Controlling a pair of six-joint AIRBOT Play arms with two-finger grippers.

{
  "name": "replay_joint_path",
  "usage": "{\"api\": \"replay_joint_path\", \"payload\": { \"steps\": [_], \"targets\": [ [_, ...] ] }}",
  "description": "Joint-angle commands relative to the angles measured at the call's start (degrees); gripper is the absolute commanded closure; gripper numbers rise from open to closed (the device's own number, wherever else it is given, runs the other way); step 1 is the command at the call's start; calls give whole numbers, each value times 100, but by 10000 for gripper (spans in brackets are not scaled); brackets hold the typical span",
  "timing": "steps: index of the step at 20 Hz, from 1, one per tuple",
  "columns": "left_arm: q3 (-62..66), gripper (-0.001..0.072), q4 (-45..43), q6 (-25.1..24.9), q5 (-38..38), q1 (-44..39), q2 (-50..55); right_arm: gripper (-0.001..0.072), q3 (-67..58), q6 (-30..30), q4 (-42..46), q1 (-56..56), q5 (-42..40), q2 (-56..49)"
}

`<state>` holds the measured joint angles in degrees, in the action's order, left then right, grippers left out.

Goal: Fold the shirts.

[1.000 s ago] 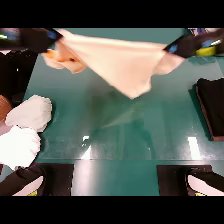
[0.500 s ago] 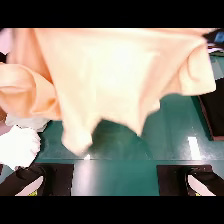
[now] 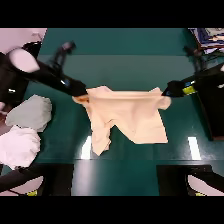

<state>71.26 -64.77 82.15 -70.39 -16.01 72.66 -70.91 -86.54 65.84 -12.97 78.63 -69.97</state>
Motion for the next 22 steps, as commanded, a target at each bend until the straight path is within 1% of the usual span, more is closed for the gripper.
{"api": "replay_joint_path", "payload": {
  "steps": [1, 2, 5, 6, 7, 8, 9, 11, 13, 15, 17, 18, 19, 22],
  "targets": [
    [-807, 682, 236, -269, 966, 4, 531, 695, 439, 15, -26, -2, -564, -557],
    [-807, 682, 345, -363, 1056, 4, 584, 695, 442, 15, -22, -2, -564, -627],
    [-804, 680, 625, -374, 1121, 4, 588, 695, 437, 15, -22, -2, -625, -658],
    [-804, 669, 675, -376, 1128, 4, 586, 695, 435, 15, -20, -2, -632, -658],
    [-798, 439, 682, -369, 1128, 4, 584, 695, 435, 15, -20, -2, -645, -658],
    [-780, 232, 684, -365, 1115, 7, 584, 694, 435, 15, -20, -2, -647, -658],
    [-734, 204, 673, -372, 1062, 11, 581, 695, 435, 15, -22, -2, -649, -658],
    [-461, 206, 540, -426, 826, 11, 577, 695, 435, 17, -22, -2, -638, -658],
    [98, 206, 111, -437, 555, 22, 573, 695, 435, 20, -22, -2, -584, -658],
    [684, 206, -243, -411, 501, 87, 573, 695, 435, 22, -24, -2, -542, -658],
    [977, 206, -243, -343, 662, 339, 575, 694, 435, 22, -24, -2, -501, -658],
    [979, 206, -243, -216, 734, 507, 592, 694, 435, 22, -26, -2, -501, -658],
    [975, 206, -236, -144, 713, 695, 693, 694, 435, 22, -26, -2, -503, -658],
    [975, 205, -52, -140, 431, 1091, 1257, 694, 435, 22, -26, -2, -492, -658]
  ]
}}
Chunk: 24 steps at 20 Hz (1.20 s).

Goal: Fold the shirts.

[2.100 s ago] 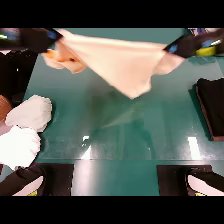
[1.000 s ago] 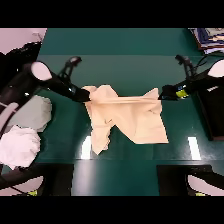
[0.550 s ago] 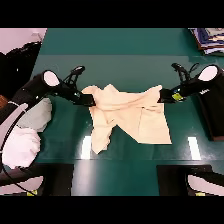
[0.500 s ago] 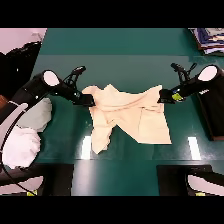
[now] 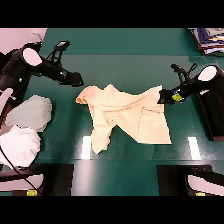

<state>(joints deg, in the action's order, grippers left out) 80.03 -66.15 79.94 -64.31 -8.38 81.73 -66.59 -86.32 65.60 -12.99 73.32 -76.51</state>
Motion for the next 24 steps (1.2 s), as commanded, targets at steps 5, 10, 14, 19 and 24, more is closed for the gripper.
{"api": "replay_joint_path", "payload": {
  "steps": [5, 10, 14, 19, 24],
  "targets": [
    [98, 207, 616, 59, 39, 372, 1364, 694, 2, 0, -7, -2, 37, -4],
    [98, 287, 1104, -96, 251, 372, 1648, 694, 2, -2, -4, 0, 17, -4],
    [125, 683, 1115, -83, 234, 372, 1611, 694, -48, 13, 26, 2, 20, -4],
    [1080, 683, 640, -90, 42, 389, 638, 695, -1196, 260, 520, 11, 59, 450],
    [2699, 683, 50, -90, 44, 389, -1095, 694, -2844, 258, 1467, 13, 74, 1353]
  ]
}}
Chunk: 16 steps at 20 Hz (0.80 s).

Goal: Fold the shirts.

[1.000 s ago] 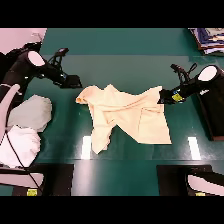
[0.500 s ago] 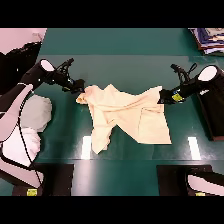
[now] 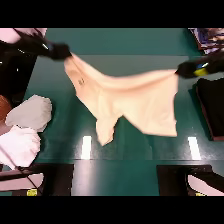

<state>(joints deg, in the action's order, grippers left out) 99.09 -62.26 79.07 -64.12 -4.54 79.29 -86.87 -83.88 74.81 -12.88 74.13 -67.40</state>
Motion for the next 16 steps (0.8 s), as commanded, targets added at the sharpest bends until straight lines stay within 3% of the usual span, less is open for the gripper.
{"api": "replay_joint_path", "payload": {
  "steps": [1, 9, 16],
  "targets": [
    [1054, 683, -345, -2, 22, 4, -1152, 695, -1067, 13, 629, 2, 7, 610],
    [1849, 684, -352, 162, 339, 4, -3062, 695, -2269, 9, 649, 2, 535, 1720],
    [2127, 684, -542, 321, 142, 4, -3075, 694, -2295, -225, 647, 2, 1213, 1773]
  ]
}}
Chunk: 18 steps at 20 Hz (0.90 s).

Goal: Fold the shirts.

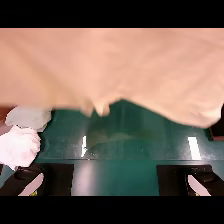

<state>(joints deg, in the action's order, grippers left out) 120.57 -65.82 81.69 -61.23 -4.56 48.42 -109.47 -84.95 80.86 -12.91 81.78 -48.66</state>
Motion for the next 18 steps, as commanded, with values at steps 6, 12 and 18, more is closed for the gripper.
{"api": "replay_joint_path", "payload": {
  "steps": [6, 12, 18],
  "targets": [
    [-2041, 682, -645, 35, -1508, 7, 1338, 695, 1045, -203, 17, 4, 1047, -1709],
    [-3493, 682, -632, -133, -678, 7, 3650, 694, 2780, 2, 13, 4, -345, -3410],
    [-3493, 682, -597, -107, 1338, 7, 4610, 693, 2004, -4, -37, 4, -1008, -4618]
  ]
}}
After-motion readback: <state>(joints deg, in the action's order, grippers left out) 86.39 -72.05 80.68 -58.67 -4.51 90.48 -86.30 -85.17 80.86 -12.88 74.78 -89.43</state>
